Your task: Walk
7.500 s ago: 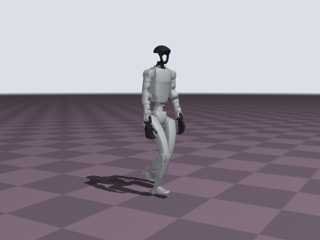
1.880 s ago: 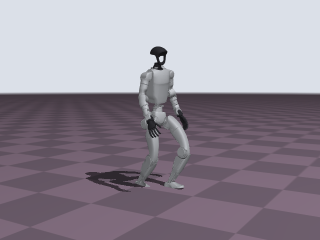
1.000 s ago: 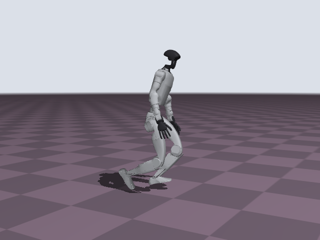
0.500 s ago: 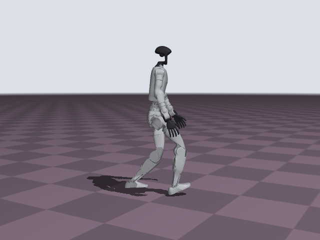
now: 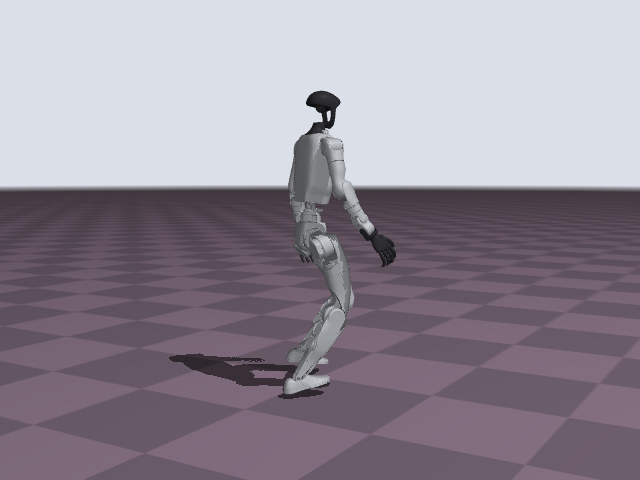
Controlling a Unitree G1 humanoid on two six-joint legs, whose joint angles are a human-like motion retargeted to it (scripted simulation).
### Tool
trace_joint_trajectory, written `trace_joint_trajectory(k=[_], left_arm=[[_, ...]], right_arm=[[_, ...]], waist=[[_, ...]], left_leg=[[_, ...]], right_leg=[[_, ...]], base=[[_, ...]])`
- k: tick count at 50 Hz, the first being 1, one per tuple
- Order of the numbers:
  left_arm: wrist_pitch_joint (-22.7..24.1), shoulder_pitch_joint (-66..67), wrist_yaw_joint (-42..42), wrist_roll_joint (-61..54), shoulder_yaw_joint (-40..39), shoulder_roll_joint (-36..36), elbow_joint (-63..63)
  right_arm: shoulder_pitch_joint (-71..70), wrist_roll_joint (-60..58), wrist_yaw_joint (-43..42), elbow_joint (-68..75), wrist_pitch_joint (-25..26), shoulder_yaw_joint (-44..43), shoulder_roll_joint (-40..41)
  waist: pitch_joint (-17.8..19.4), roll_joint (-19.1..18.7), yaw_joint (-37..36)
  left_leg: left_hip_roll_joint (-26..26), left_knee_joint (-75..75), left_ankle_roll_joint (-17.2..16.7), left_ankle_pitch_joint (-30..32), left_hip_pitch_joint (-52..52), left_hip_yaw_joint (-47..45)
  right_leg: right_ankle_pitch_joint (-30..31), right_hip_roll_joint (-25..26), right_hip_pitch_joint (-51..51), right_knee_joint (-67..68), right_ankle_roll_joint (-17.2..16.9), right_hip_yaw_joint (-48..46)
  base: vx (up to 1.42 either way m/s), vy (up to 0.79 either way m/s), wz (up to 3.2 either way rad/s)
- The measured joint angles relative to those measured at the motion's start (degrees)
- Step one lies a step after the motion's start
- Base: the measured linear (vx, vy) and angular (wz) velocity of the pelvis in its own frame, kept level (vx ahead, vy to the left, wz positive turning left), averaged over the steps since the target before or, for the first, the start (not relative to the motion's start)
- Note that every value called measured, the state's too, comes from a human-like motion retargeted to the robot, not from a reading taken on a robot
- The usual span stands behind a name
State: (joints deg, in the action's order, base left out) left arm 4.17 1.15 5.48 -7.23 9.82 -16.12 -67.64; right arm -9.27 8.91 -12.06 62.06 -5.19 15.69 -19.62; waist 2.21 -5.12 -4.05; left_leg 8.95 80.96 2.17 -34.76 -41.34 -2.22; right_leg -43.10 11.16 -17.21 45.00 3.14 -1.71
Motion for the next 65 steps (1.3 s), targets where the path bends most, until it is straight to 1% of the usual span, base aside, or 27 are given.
trace_joint_trajectory(k=[5,9,10,15,17,18,20,22,24,25,27,29,33,35,38,42,45,48,50,52,53,55,58,60,61,63,65], left_arm=[[-0.38,1.65,0.46,-1.01,-2.39,0.05,-2.40],[-0.81,2.63,0.68,-1.80,-4.15,-0.23,-4.16],[-0.94,2.87,0.74,-2.11,-4.54,-0.37,-4.55],[-1.38,4.14,1.02,-3.94,-6.04,-0.70,-5.89],[-1.48,3.97,0.68,-5.05,-6.58,-1.42,-6.25],[-1.44,4.00,0.68,-5.40,-6.66,-1.21,-6.23],[-1.42,3.14,0.23,-6.58,-6.85,-1.87,-6.34],[-1.33,1.99,-0.04,-7.24,-6.73,-2.23,-6.00],[-1.21,0.41,-0.08,-7.35,-6.35,-2.61,-5.25],[-1.17,-0.49,0.03,-7.32,-6.07,-2.84,-4.77],[-1.04,-2.36,0.52,-7.00,-5.34,-3.26,-3.51],[-0.86,-4.12,1.16,-6.50,-4.57,-3.61,-2.05],[-0.83,-8.83,2.42,-5.68,-3.91,-4.66,1.47],[-0.49,-10.57,3.00,-5.44,-3.75,-5.00,3.54],[0.44,-12.49,3.69,-4.78,-3.30,-5.46,6.93],[2.13,-13.78,4.10,-3.55,-2.43,-5.74,10.82],[3.04,-13.76,4.30,-2.99,-2.07,-5.50,12.48],[3.29,-12.16,4.54,-3.24,-2.47,-4.58,12.41],[3.09,-10.39,4.74,-3.64,-2.91,-3.83,11.54],[2.69,-8.45,4.64,-4.28,-3.41,-3.08,9.82],[2.40,-7.35,4.65,-4.39,-3.48,-2.81,8.99],[1.87,-5.51,4.02,-4.58,-3.57,-2.21,6.71],[0.95,-2.50,2.66,-3.57,-3.08,-1.04,3.59],[0.37,-0.61,1.57,-2.47,-2.51,-0.46,1.79],[0.20,0.36,1.01,-1.86,-2.18,-0.30,1.09],[-0.12,2.38,0.01,-0.75,-1.73,-0.07,-0.02],[-0.29,4.45,-0.83,0.10,-1.60,-0.02,-0.71]], right_arm=[[-2.22,-0.56,-0.02,-0.83,-0.19,0.36,1.01],[-3.43,-1.23,0.25,-1.19,-0.11,1.44,1.98],[-3.54,-1.32,0.30,-1.25,-0.11,1.70,2.26],[-1.99,-1.59,0.44,-0.54,0.06,2.68,3.88],[-1.28,-1.87,1.02,0.40,0.26,2.87,4.69],[-0.59,-2.03,1.19,0.74,0.44,3.06,4.77],[0.21,-2.13,2.35,1.52,0.86,3.24,5.22],[1.10,-1.85,3.41,2.19,1.18,3.54,5.75],[1.68,-1.27,4.37,2.73,1.32,3.78,6.03],[1.88,-0.96,4.74,2.96,1.33,3.86,6.11],[2.31,-0.30,4.93,3.18,1.15,3.71,6.10],[2.99,0.31,4.76,3.19,0.87,3.52,5.97],[3.54,1.69,4.62,2.86,0.44,2.50,5.10],[4.19,2.08,4.55,2.76,0.42,1.94,4.83],[5.14,2.61,4.42,3.05,0.73,0.85,4.62],[6.01,3.00,4.07,4.68,1.31,-0.73,4.51],[6.60,3.00,3.81,6.05,1.51,-1.83,4.44],[7.58,3.23,3.26,7.04,1.49,-2.57,4.53],[8.24,3.32,2.73,7.38,1.47,-2.85,4.86],[8.39,3.27,2.15,7.48,1.39,-2.78,4.89],[8.49,3.17,1.93,7.35,1.33,-2.70,5.06],[8.13,2.79,1.53,7.03,1.24,-2.31,4.96],[7.30,2.35,1.16,6.14,0.81,-1.83,4.45],[6.54,2.18,0.64,5.43,0.46,-1.73,3.95],[6.15,2.17,0.32,5.05,0.34,-1.77,3.73],[5.38,2.37,-0.23,4.29,0.17,-2.05,3.39],[4.57,2.66,-0.70,3.52,0.17,-2.48,3.22]], waist=[[-2.85,2.08,-0.46],[-5.55,3.88,-0.15],[-5.96,4.27,-0.22],[-6.51,6.53,-0.59],[-5.76,10.31,-0.06],[-5.89,11.41,0.33],[-5.21,17.31,1.82],[-4.95,20.47,2.81],[-4.87,22.33,3.69],[-4.82,22.94,4.13],[-4.63,23.41,5.15],[-4.35,23.25,6.25],[-3.10,21.32,7.78],[-2.37,20.14,8.34],[-1.61,17.96,8.68],[-2.78,14.99,8.23],[-4.32,13.06,7.31],[-4.46,12.41,7.11],[-4.30,11.99,6.36],[-3.57,8.62,5.58],[-3.42,7.94,5.01],[-3.49,4.15,3.87],[-3.57,0.91,1.21],[-3.65,0.30,-0.53],[-3.62,0.49,-1.33],[-3.49,1.17,-2.81],[-3.26,2.27,-4.03]], left_leg=[[-3.31,-21.26,-1.90,0.54,-5.48,-0.86],[-6.01,-34.05,-2.05,2.02,-6.39,-0.60],[-6.29,-35.22,-1.84,2.37,-6.22,-0.62],[-7.69,-26.84,0.49,2.96,-5.65,-1.14],[-11.12,-26.74,2.40,2.79,-1.79,-3.68],[-12.49,-24.86,3.25,1.58,-1.59,-4.16],[-19.25,-28.65,5.42,1.23,3.32,-7.00],[-23.02,-31.06,6.66,0.77,6.59,-7.75],[-25.56,-33.31,7.52,0.08,9.56,-7.67],[-26.55,-34.47,7.80,-0.30,11.11,-7.40],[-27.88,-36.42,8.02,-1.30,14.30,-6.42],[-28.52,-37.25,7.91,-2.82,17.30,-5.25],[-28.35,-43.91,6.81,-4.41,26.39,-1.52],[-27.64,-45.20,6.15,-5.75,30.00,0.15],[-25.52,-46.06,5.26,-7.68,34.15,2.51],[-22.21,-48.93,4.08,-8.18,37.47,5.24],[-19.82,-48.40,3.28,-8.83,38.26,6.66],[-18.02,-43.44,2.57,-10.16,39.51,4.81],[-16.58,-37.36,1.74,-10.97,39.48,4.69],[-11.11,-28.32,-0.56,-11.30,38.58,5.28],[-9.11,-23.90,-1.73,-10.27,37.91,4.78],[-1.12,-13.67,-4.47,-5.97,34.59,4.33],[6.16,-0.38,-6.68,2.81,27.80,4.98],[9.32,6.04,-6.04,5.60,22.79,4.91],[10.22,7.98,-5.24,5.47,20.40,4.61],[11.29,10.27,-3.67,4.19,15.81,3.80],[11.48,9.59,-2.20,1.36,11.81,2.38]], right_leg=[[-0.54,-2.70,4.19,-6.22,-0.67,0.37],[-1.06,-4.34,6.08,-9.14,-0.63,0.68],[-1.36,-4.56,6.65,-9.15,-0.52,0.88],[-4.23,-6.42,8.48,0.24,-0.65,1.65],[-4.39,-10.62,9.56,6.71,-2.19,2.17],[-3.55,-11.98,9.37,10.76,-3.21,2.17],[-0.05,-18.56,9.40,19.21,-7.03,3.68],[6.30,-22.87,7.49,27.15,-9.31,3.77],[11.83,-26.48,4.05,35.10,-10.06,3.37],[13.72,-28.10,2.08,38.75,-9.90,3.07],[13.18,-30.98,-1.96,44.06,-8.28,2.18],[10.02,-33.10,-5.89,47.21,-6.27,1.02],[3.69,-33.71,-13.63,44.73,-3.41,-1.57],[1.52,-32.85,-16.60,40.10,-3.26,-3.03],[1.13,-29.42,-19.99,29.34,-4.79,-4.39],[3.97,-22.21,-23.12,10.43,-8.67,-2.36],[6.75,-17.54,-23.49,-0.28,-10.28,0.62],[8.64,-16.29,-22.32,1.58,-10.45,2.19],[9.36,-14.94,-21.78,5.87,-9.97,2.72],[10.21,-11.06,-18.01,5.78,-8.42,0.11],[9.37,-10.01,-17.79,7.78,-7.65,-0.42],[9.13,-5.94,-15.03,5.68,-5.15,-3.72],[8.45,-1.97,-12.10,3.13,-2.03,-6.33],[7.66,-0.89,-9.84,1.28,-0.61,-7.22],[7.14,-0.85,-8.49,0.40,-0.21,-7.46],[6.09,-1.09,-5.58,-1.46,0.31,-7.89],[5.02,-1.71,-2.34,-3.44,0.46,-8.22]], base=[[0.45,0.05,0.25],[0.47,0.10,0.24],[0.45,0.12,0.13],[0.48,0.14,0.11],[0.50,0.15,0.44],[0.50,0.14,0.67],[0.51,0.14,0.86],[0.46,0.11,0.69],[0.46,0.08,0.50],[0.48,0.07,0.43],[0.49,0.05,0.44],[0.51,0.02,0.40],[0.53,-0.03,0.34],[0.52,-0.07,0.41],[0.51,-0.09,0.47],[0.49,-0.08,0.51],[0.45,-0.06,0.59],[0.45,-0.06,0.92],[0.46,-0.10,0.75],[0.47,-0.11,0.65],[0.46,-0.11,0.62],[0.44,-0.12,0.58],[0.39,-0.12,0.53],[0.39,-0.10,0.71],[0.39,-0.09,0.81],[0.40,-0.07,0.89],[0.41,-0.04,0.95]])
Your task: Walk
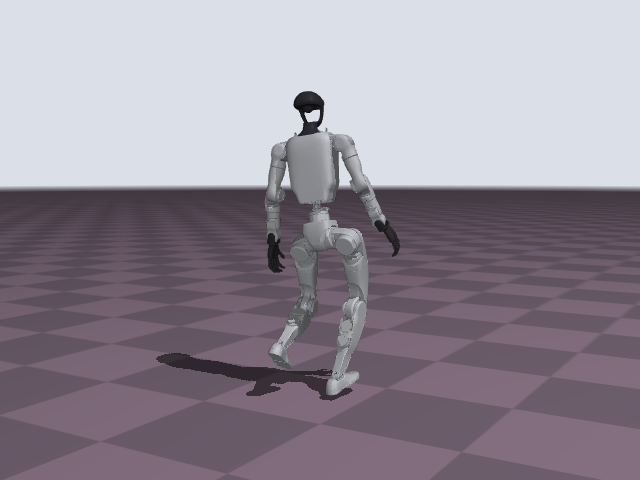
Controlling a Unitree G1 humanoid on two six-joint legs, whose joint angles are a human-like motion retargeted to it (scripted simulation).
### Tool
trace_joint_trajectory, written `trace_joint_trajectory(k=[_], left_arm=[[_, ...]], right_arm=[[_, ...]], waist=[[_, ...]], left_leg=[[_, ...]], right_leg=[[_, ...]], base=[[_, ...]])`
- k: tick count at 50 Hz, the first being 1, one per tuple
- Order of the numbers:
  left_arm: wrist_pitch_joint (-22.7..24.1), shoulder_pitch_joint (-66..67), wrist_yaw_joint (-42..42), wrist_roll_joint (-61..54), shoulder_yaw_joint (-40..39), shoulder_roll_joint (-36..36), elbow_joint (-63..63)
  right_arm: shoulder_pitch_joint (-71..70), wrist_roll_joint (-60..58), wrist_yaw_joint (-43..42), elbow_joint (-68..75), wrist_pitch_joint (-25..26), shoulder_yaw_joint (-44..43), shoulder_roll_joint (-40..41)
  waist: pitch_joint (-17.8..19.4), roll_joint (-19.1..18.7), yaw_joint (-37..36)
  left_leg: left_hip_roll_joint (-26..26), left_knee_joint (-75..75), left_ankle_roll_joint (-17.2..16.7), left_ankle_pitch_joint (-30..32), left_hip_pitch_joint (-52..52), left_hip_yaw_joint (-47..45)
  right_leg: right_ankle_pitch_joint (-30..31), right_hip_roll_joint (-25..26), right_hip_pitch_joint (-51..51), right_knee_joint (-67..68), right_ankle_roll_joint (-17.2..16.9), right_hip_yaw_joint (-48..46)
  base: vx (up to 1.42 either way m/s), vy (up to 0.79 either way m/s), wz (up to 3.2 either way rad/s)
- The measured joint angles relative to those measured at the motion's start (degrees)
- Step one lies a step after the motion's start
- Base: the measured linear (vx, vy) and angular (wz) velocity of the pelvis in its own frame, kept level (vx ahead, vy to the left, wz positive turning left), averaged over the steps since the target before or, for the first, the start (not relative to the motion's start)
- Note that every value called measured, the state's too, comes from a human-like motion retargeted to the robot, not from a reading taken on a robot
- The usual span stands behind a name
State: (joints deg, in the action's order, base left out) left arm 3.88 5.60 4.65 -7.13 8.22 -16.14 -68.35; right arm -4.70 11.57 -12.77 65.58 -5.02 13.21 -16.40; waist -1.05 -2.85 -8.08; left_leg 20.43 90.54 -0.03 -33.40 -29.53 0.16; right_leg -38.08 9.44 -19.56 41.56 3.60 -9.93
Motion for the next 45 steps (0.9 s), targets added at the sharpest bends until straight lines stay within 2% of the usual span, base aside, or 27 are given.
trace_joint_trajectory(k=[3,6,11,16,20,22,24,25,27,28,30,33,35,37,38,40,42,45], left_arm=[[0.02,2.95,-1.08,0.92,-0.44,-0.13,-0.47],[0.13,5.38,-2.00,1.55,-0.95,-0.30,-0.95],[-0.26,7.15,-2.84,2.00,-1.80,-0.87,-1.13],[-0.43,6.24,-2.31,0.79,-3.13,-2.45,-0.39],[-0.30,3.52,-1.22,-1.83,-4.48,-4.29,1.11],[-0.32,0.96,-0.80,-3.69,-5.10,-6.14,2.45],[0.10,-1.15,-0.31,-4.72,-5.24,-7.32,4.04],[0.12,-2.88,-0.08,-5.41,-5.41,-8.44,4.92],[0.76,-4.70,0.76,-5.85,-5.29,-9.63,6.66],[0.77,-6.52,1.24,-6.23,-5.43,-10.79,7.55],[1.33,-8.10,2.07,-6.29,-5.16,-11.97,9.07],[1.57,-11.29,3.22,-6.24,-5.12,-14.23,10.92],[1.38,-13.60,3.68,-5.70,-5.04,-15.78,11.99],[1.58,-14.04,3.69,-4.81,-4.19,-16.02,12.93],[1.39,-14.91,3.47,-4.19,-3.96,-16.39,13.41],[1.52,-14.98,2.97,-3.17,-2.93,-16.14,14.17],[1.30,-15.64,1.96,-1.99,-2.17,-15.89,14.81],[1.35,-14.94,0.93,-1.44,-0.96,-14.49,15.32]], right_arm=[[-1.07,0.73,-0.53,-1.24,-0.10,-0.75,0.10],[-1.89,1.23,-0.77,-2.16,-0.35,-1.17,0.58],[-2.66,1.08,-0.58,-2.46,-0.46,-0.67,2.09],[-1.56,0.93,0.15,-1.38,0.14,0.26,4.19],[-0.04,0.37,1.55,-0.25,0.88,1.17,5.61],[0.07,0.45,3.01,-0.20,1.26,1.67,6.30],[0.68,0.63,4.14,-0.56,1.33,2.30,6.46],[0.33,0.88,5.03,-0.98,1.36,2.45,6.51],[0.97,1.15,5.53,-1.84,0.93,2.97,6.34],[0.47,1.49,5.96,-2.58,0.71,3.03,6.12],[1.11,1.83,6.09,-3.59,0.17,3.36,5.78],[1.02,2.24,6.44,-5.62,-0.39,3.70,4.99],[0.54,2.22,6.64,-7.02,-0.47,3.83,4.51],[1.18,1.64,6.70,-7.43,-0.56,4.14,4.40],[0.89,1.21,6.92,-7.80,-0.46,4.09,4.32],[1.57,0.52,7.08,-7.94,-0.35,4.52,4.46],[1.57,-0.49,7.58,-8.07,0.09,4.45,4.67],[2.64,-1.39,7.73,-7.93,0.33,4.98,5.40]], waist=[[0.44,1.84,-1.13],[0.36,4.05,-1.23],[-1.63,7.82,0.50],[-2.17,10.19,1.60],[-0.71,16.33,3.25],[0.55,22.74,5.31],[1.16,25.17,6.40],[1.39,27.08,7.17],[1.93,28.25,8.09],[2.20,28.73,8.71],[2.74,29.77,9.72],[3.49,29.82,11.19],[3.73,28.43,11.88],[4.23,28.77,12.34],[4.01,27.55,12.46],[4.47,27.72,12.60],[3.76,25.69,12.46],[4.14,26.13,12.20]], left_leg=[[-1.34,-6.76,1.06,-4.16,-4.69,-2.25],[-4.78,-18.53,0.88,-6.44,-7.85,-3.81],[-12.32,-39.44,0.06,-5.72,-9.79,-3.79],[-15.49,-41.60,1.46,-4.32,-7.83,-4.77],[-22.54,-41.31,4.22,-5.30,-3.32,-8.33],[-30.91,-48.33,5.67,-3.16,1.64,-9.82],[-34.41,-50.29,6.24,-2.81,3.88,-9.43],[-36.99,-55.23,6.69,-1.13,6.55,-9.13],[-38.73,-54.84,7.04,-2.00,8.18,-8.47],[-39.58,-59.10,7.18,-0.81,10.93,-7.41],[-41.14,-58.62,7.27,-1.68,12.76,-6.66],[-41.57,-63.63,6.90,-1.17,18.12,-4.20],[-39.99,-68.89,6.29,-0.52,22.25,-2.29],[-40.77,-68.02,6.15,-1.29,23.36,-1.62],[-39.31,-70.96,5.71,-0.90,25.04,-0.84],[-40.06,-70.05,5.81,-1.53,25.85,-0.16],[-37.69,-71.87,5.23,-2.15,26.81,0.55],[-39.04,-67.38,6.00,-4.41,26.06,1.07]], right_leg=[[-1.57,-1.42,4.52,-2.64,-0.06,-0.45],[-2.99,-3.64,7.98,-5.03,-0.22,-1.00],[-4.86,-7.62,10.78,-7.68,-0.03,-2.71],[-7.50,-10.22,11.89,-0.29,-0.21,-1.04],[-7.55,-18.12,10.56,16.11,-3.11,1.45],[-3.35,-25.49,8.15,26.21,-6.86,3.96],[1.69,-29.19,5.23,34.59,-8.54,4.69],[4.25,-32.38,2.86,38.81,-9.00,5.10],[5.85,-35.97,0.17,44.94,-8.33,4.61],[6.26,-37.18,-2.08,46.69,-7.74,4.74],[4.68,-40.07,-4.87,49.37,-6.85,4.54],[1.49,-40.40,-9.48,47.19,-6.15,3.87],[-0.42,-37.98,-11.95,42.75,-5.74,2.40],[-2.16,-37.91,-13.92,38.70,-6.36,2.52],[-2.66,-35.71,-14.62,35.25,-6.20,1.52],[-3.43,-35.21,-16.02,31.30,-6.96,2.11],[-3.25,-31.38,-16.15,25.57,-6.82,1.01],[-3.33,-31.19,-16.07,23.64,-7.19,2.39]], base=[[0.43,0.01,0.98],[0.45,0.04,1.01],[0.44,0.06,1.03],[0.39,0.11,1.03],[0.40,0.09,1.35],[0.39,0.04,1.56],[0.35,0.01,1.25],[0.36,0.00,1.04],[0.35,-0.01,0.88],[0.36,-0.01,0.81],[0.34,-0.02,0.80],[0.34,-0.03,0.68],[0.34,-0.04,0.53],[0.31,-0.04,0.53],[0.32,-0.04,0.42],[0.29,-0.03,0.44],[0.28,-0.04,0.32],[0.19,-0.01,0.37]])
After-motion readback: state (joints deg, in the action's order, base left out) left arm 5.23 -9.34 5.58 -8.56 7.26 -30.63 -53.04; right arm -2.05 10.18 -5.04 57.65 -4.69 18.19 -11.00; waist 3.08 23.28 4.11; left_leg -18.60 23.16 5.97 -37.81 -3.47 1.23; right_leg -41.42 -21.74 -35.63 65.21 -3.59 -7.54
